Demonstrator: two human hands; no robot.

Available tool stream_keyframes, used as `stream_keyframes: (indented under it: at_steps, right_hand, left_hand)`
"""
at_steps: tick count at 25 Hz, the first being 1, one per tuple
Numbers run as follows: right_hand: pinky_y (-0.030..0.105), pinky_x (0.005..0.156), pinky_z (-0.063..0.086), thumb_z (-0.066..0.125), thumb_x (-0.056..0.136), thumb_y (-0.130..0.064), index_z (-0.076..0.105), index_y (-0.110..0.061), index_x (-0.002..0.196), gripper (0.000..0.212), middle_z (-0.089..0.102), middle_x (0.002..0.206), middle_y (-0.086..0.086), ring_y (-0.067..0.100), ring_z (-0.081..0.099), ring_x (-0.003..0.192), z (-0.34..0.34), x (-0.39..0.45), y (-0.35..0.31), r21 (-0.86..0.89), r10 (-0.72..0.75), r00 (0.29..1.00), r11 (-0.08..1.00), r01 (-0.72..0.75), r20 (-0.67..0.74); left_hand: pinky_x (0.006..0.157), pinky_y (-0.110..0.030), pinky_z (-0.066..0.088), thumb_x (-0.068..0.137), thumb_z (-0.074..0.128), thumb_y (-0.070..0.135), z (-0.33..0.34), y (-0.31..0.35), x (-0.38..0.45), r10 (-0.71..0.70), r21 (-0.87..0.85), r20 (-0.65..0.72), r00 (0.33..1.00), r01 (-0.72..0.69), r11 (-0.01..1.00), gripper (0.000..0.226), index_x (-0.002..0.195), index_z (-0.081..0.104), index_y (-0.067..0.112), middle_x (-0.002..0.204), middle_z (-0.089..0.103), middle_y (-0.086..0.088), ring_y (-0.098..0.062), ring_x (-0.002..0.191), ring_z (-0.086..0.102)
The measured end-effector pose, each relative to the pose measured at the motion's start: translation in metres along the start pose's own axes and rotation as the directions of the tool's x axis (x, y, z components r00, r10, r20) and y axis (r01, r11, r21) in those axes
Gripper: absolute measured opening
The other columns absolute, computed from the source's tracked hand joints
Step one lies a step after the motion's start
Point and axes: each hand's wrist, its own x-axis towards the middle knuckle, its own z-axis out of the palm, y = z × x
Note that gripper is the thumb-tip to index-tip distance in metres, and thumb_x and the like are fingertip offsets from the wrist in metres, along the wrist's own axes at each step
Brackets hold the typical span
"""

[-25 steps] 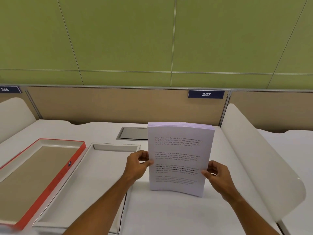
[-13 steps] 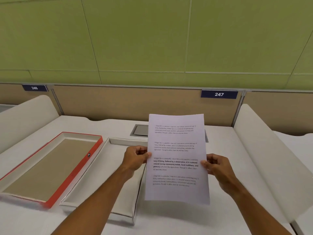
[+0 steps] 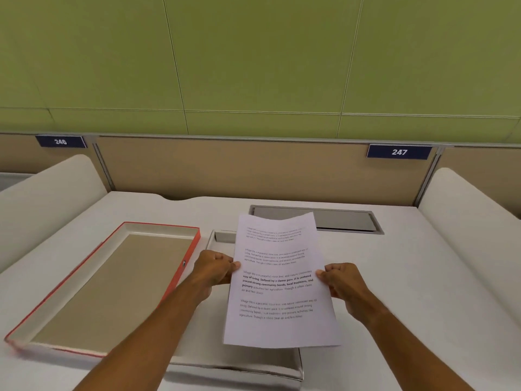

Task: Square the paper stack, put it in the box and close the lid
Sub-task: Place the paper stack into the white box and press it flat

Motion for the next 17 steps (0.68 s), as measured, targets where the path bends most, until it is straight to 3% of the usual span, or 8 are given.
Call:
stream_keyframes:
  at_steps: [2,4,6,8,13,17]
  right_hand:
    - [0.030,0.057,0.059,0.065,0.089,-0.008,0.046,-0.010,0.052,0.041,0.070,0.071,0.014,0.023,0.072,0.063,0.031,0.007,0.001,-0.065,0.045,0.998,0.997,-0.048,-0.040]
    - [0.026,0.050,0.056,0.064,0.087,-0.005,0.047,-0.010,0.051,0.040,0.067,0.065,0.009,0.020,0.070,0.058,0.058,0.014,0.000,-0.091,0.127,0.987,0.986,-0.136,-0.104]
    - [0.028,0.051,0.059,0.063,0.085,-0.006,0.058,-0.006,0.065,0.021,0.072,0.073,0.008,0.022,0.073,0.065,0.078,0.019,-0.003,-0.123,0.197,0.971,0.969,-0.214,-0.133]
    - [0.035,0.061,0.064,0.061,0.083,-0.008,0.063,-0.001,0.080,0.008,0.074,0.083,0.013,0.028,0.074,0.072,0.094,0.022,-0.005,-0.176,0.240,0.959,0.948,-0.265,-0.149]
    - [0.044,0.074,0.064,0.060,0.081,-0.012,0.061,0.001,0.091,0.017,0.073,0.089,0.015,0.031,0.073,0.080,0.114,0.027,-0.001,-0.295,0.269,0.940,0.899,-0.323,-0.209]
    - [0.038,0.071,0.063,0.061,0.084,-0.015,0.057,-0.007,0.082,0.009,0.071,0.085,0.010,0.028,0.071,0.076,0.121,0.029,0.000,-0.404,0.226,0.947,0.863,-0.303,-0.226]
  left_hand:
    - [0.070,-0.037,0.063,0.080,0.074,-0.001,-0.019,-0.008,0.019,-0.044,0.017,-0.002,0.999,0.044,0.999,0.023,0.097,0.065,-0.014,0.093,0.077,-0.020,-0.029,0.079,0.077]
    - [0.073,-0.042,0.063,0.078,0.074,-0.003,-0.035,-0.013,0.037,-0.094,0.042,0.000,0.996,0.094,0.995,0.017,0.091,0.066,-0.011,0.090,0.077,-0.020,-0.030,0.076,0.077]
    - [0.066,-0.040,0.064,0.078,0.074,-0.004,-0.044,-0.017,0.049,-0.128,0.075,-0.007,0.992,0.128,0.989,0.012,0.085,0.065,-0.007,0.087,0.076,-0.019,-0.028,0.071,0.076]
    - [0.060,-0.038,0.064,0.078,0.074,-0.004,-0.050,-0.020,0.058,-0.152,0.117,-0.012,0.988,0.152,0.981,0.013,0.086,0.064,-0.005,0.087,0.076,-0.018,-0.026,0.069,0.075]
    - [0.074,-0.045,0.063,0.076,0.077,0.000,-0.055,-0.032,0.069,-0.166,0.227,-0.006,0.986,0.163,0.960,0.028,0.099,0.061,-0.005,0.100,0.073,-0.019,-0.032,0.086,0.073]
    - [0.050,-0.024,0.052,0.078,0.078,0.010,-0.050,-0.032,0.066,-0.103,0.413,-0.042,0.994,0.111,0.904,0.026,0.089,0.056,0.004,0.097,0.069,-0.011,-0.016,0.065,0.063]
